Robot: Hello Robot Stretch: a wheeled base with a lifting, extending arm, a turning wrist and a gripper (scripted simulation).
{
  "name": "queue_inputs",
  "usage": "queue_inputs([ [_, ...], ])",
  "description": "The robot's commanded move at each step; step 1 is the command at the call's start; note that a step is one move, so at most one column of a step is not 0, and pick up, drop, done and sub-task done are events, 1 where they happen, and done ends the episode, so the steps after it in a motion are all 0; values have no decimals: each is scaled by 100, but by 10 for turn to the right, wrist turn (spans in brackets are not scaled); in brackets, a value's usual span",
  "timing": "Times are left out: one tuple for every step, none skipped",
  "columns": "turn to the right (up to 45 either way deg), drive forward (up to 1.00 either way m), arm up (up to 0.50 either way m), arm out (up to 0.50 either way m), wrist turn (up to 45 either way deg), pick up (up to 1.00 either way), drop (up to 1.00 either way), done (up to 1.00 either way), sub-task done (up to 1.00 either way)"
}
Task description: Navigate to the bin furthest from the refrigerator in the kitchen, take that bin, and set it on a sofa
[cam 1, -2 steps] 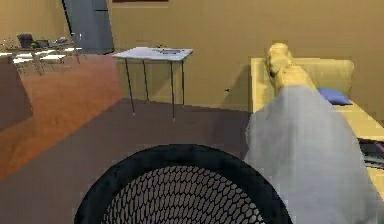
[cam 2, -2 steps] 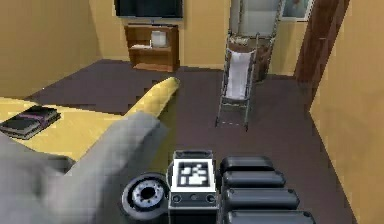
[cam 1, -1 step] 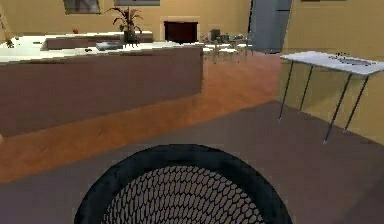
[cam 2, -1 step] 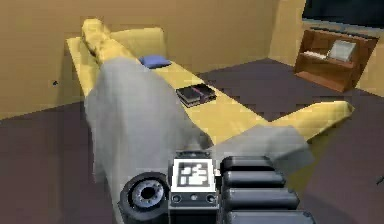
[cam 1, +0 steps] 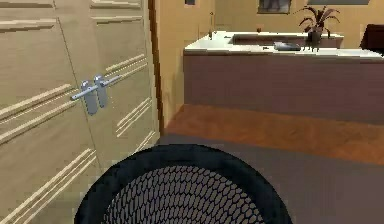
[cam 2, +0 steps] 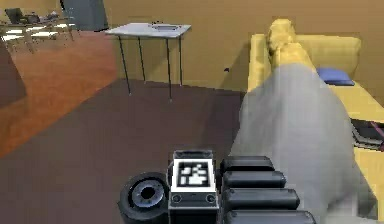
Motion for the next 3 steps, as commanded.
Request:
queue_inputs([
  [-450,0,0,0,0,0,0,0,0],
  [-270,0,0,0,0,0,0,0,0],
  [0,20,0,0,0,0,0,0,0],
])
